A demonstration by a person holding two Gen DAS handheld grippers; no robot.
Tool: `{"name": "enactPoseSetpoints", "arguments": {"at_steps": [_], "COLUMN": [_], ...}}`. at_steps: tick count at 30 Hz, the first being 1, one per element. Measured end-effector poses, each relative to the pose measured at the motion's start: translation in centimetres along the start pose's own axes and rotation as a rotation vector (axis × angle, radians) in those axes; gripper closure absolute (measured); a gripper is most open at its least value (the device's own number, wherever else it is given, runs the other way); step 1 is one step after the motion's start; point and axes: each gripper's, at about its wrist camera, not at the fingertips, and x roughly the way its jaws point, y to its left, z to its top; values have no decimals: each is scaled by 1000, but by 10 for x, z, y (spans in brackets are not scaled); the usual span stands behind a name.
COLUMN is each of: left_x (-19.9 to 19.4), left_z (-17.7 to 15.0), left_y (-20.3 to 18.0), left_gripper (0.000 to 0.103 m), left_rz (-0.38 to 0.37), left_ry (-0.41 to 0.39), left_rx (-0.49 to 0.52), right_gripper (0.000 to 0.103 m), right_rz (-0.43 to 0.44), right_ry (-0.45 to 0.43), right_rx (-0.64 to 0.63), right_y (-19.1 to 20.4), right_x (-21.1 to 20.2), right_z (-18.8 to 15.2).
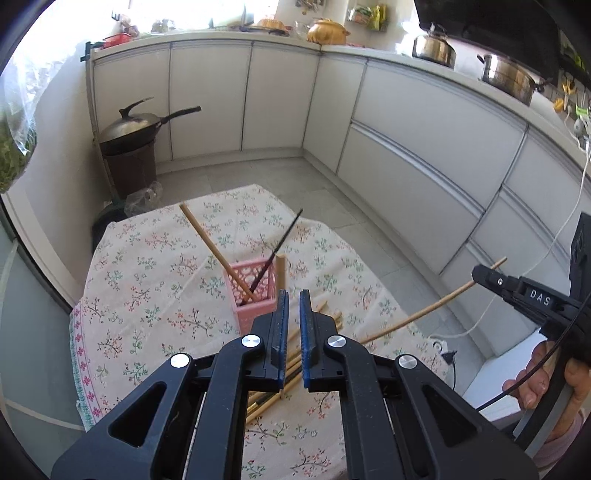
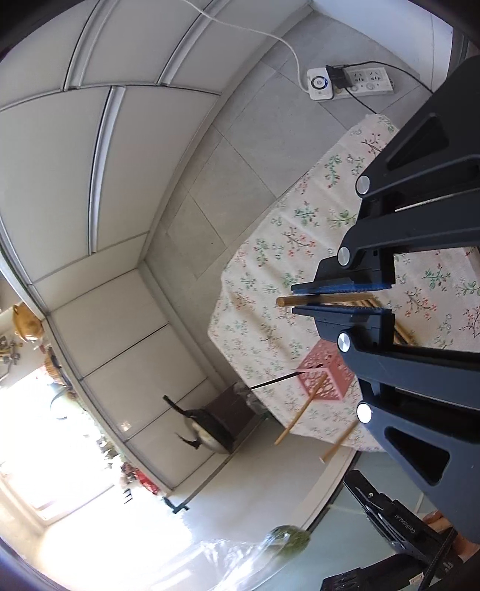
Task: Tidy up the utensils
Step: 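Carry both held chopsticks up over the pink holder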
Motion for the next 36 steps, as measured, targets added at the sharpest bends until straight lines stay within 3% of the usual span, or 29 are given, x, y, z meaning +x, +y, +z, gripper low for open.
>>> {"name": "enactPoseSetpoints", "arguments": {"at_steps": [5,11,14,16,17,18,22,26,36], "left_x": [-15,-15,9,48,66,94,166,204,253], "left_z": [21,36,27,6,-4,-21,-64,-74,-50], "left_y": [0,-9,-14,-17,-18,-22,-33,-40,-73], "left_gripper": [99,99,98,95,85,80,77,76,76], "left_rz": [14,-9,-39,-79,-71,-51,24,49,91], "left_ry": [-72,-55,57,226,293,387,545,572,554], "left_rx": [-35,-5,25,11,0,0,-4,-46,-57], "right_gripper": [97,97,97,97,97,97,97,97,97], "right_rz": [32,41,49,51,52,52,46,28,26], "right_ry": [-12,17,22,31,36,40,38,21,40], "right_rx": [53,86,101,111,118,128,168,200,275], "right_y": [-17,-35,-42,-46,-49,-52,-64,-80,-117], "right_x": [-5,-3,-6,-5,-5,-5,-7,-12,-14], "right_z": [10,12,13,13,13,14,17,21,27]}}
